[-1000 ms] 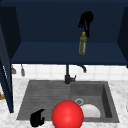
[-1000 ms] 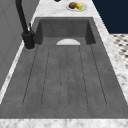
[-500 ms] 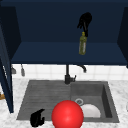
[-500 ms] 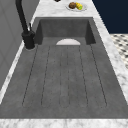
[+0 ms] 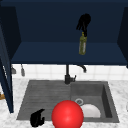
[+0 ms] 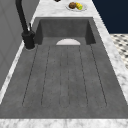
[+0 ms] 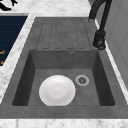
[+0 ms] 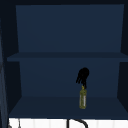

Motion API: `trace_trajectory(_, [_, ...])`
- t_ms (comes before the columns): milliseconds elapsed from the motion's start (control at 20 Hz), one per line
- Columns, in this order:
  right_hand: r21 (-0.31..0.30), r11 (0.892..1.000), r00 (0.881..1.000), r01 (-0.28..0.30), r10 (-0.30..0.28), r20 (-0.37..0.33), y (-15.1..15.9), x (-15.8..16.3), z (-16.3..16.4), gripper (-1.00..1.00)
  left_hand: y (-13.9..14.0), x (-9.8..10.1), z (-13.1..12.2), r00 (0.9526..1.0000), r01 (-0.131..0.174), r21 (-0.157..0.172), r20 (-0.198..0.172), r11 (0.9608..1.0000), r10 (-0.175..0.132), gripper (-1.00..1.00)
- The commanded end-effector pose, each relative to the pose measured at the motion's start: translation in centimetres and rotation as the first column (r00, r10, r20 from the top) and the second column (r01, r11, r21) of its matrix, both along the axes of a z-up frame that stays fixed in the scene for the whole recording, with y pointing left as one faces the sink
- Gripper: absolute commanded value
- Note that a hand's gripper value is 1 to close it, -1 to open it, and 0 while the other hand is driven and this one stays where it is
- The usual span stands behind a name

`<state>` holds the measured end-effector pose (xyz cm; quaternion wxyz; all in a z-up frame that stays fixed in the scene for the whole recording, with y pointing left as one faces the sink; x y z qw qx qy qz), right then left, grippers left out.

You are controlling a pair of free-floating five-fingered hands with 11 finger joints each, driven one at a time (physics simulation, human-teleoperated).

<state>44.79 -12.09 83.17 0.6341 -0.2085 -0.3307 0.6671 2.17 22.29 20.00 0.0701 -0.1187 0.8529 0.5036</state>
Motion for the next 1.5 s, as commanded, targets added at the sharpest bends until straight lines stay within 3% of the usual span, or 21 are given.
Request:
trace_trajectory(0, [0.002,0.998,0.996,-0.062,0.062,-0.057,-0.3,1.3,-0.4,-1.0,0.0,0.0,0.0,1.0,0.0,0.0,0.0,1.0,0.0,0.0])
trace_trajectory(500, [0.049,0.996,0.993,-0.077,0.081,-0.09,-1.4,3.8,-1.5,-1.0,0.0,0.0,0.0,1.0,0.0,0.0,0.0,1.0,0.0,0.0])
trace_trajectory(850, [0.039,0.998,0.997,-0.04,0.043,-0.066,-1.5,4.2,-2.1,-1.0,0.0,0.0,0.0,1.0,0.0,0.0,0.0,1.0,0.0,0.0])
trace_trajectory(1300, [0.048,0.998,0.998,-0.037,0.039,-0.054,-1.7,4.3,-2.0,-1.0,0.0,0.0,0.0,1.0,0.0,0.0,0.0,1.0,0.0,0.0])
trace_trajectory(1450, [0.023,0.999,0.998,-0.037,0.038,-0.044,-1.5,4.0,-1.1,-1.0,0.0,0.0,0.0,1.0,0.0,0.0,0.0,1.0,0.0,0.0])
